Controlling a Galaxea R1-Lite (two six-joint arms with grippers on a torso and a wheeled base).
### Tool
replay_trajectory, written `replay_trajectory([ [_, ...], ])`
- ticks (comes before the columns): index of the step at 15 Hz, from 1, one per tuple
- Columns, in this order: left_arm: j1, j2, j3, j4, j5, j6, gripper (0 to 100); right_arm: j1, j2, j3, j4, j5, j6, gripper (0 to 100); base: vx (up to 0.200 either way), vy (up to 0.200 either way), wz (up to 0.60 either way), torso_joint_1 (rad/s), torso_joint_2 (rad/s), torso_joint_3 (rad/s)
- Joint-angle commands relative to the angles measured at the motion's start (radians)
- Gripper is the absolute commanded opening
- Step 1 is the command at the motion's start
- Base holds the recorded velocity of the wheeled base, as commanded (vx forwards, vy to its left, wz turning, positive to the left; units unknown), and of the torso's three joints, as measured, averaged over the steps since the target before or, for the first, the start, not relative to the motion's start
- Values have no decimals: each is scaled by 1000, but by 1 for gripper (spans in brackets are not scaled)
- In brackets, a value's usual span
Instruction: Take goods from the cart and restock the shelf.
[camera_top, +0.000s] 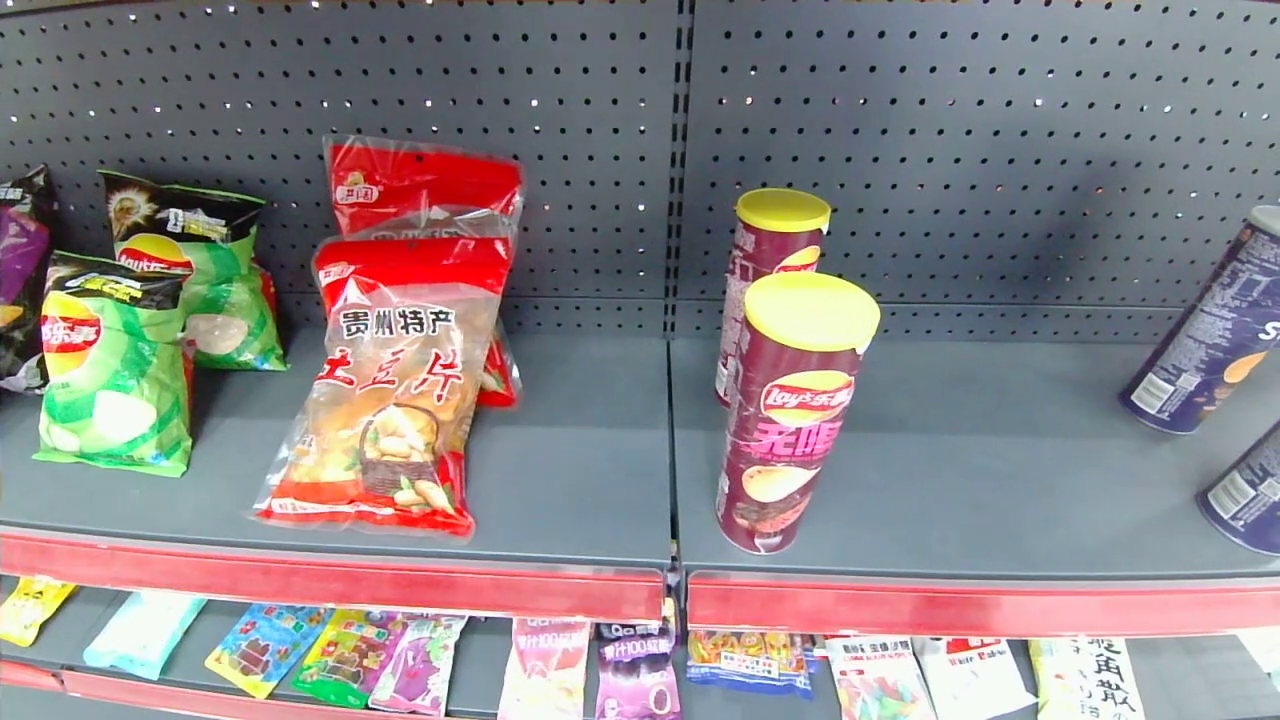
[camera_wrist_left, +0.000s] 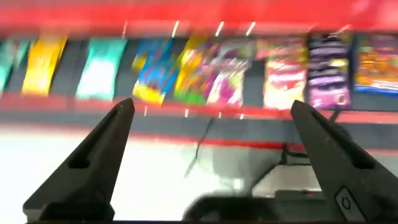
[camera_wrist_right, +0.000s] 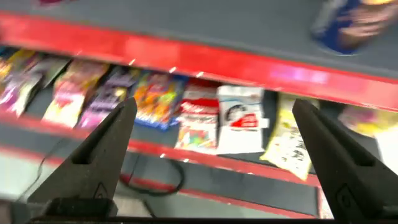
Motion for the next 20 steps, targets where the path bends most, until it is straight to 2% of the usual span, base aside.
replay_trajectory([
  [1,47,-173,77,40,-2,-20,100,-133,82,-8,3,-14,4,100,0,0,0,0,0,0],
  [2,56,-254,129,40,-4,-40,100,-235,112,15,5,-10,2,100,0,0,0,0,0,0],
  [3,59,-251,129,39,-10,-66,100,-268,112,29,5,-8,-1,100,0,0,0,0,0,0],
  [4,59,-251,139,20,-29,-128,100,-290,65,75,3,5,-13,100,0,0,0,0,0,0],
  [5,59,-251,154,-27,-55,-132,100,-281,17,112,-1,24,-17,100,0,0,0,0,0,0],
  [6,59,-251,254,-247,-82,-128,100,-252,-109,162,-17,85,-47,100,0,0,0,0,0,0],
  [7,59,-251,383,-515,-104,-49,100,-253,-92,179,-83,122,-60,100,0,0,0,0,0,0],
  [8,59,-251,461,-662,-141,29,100,-253,-93,224,-162,119,-65,100,0,0,0,0,0,0],
  [9,59,-251,484,-705,-216,64,100,-253,-93,294,-297,110,-42,100,0,0,0,0,0,0],
  [10,61,-255,475,-633,-225,72,100,-253,-93,349,-428,104,-2,100,0,0,0,0,0,0],
  [11,61,-255,482,-664,-222,66,100,-253,-93,362,-458,113,-5,100,0,0,0,0,0,0],
  [12,61,-255,482,-664,-222,56,100,-253,-95,362,-448,127,-8,100,0,0,0,0,0,0],
  [14,61,-255,482,-664,-222,55,100,-204,-110,362,-423,236,-2,100,0,0,0,0,0,0],
  [16,61,-255,482,-664,-222,53,100,-155,-182,359,-386,222,12,100,0,0,0,0,0,0],
  [19,61,-255,482,-664,-222,53,100,-158,-190,362,-392,197,39,100,0,0,0,0,0,0],
  [20,61,-255,482,-664,-222,55,100,-158,-190,362,-392,191,10,100,0,0,0,0,0,0],
])
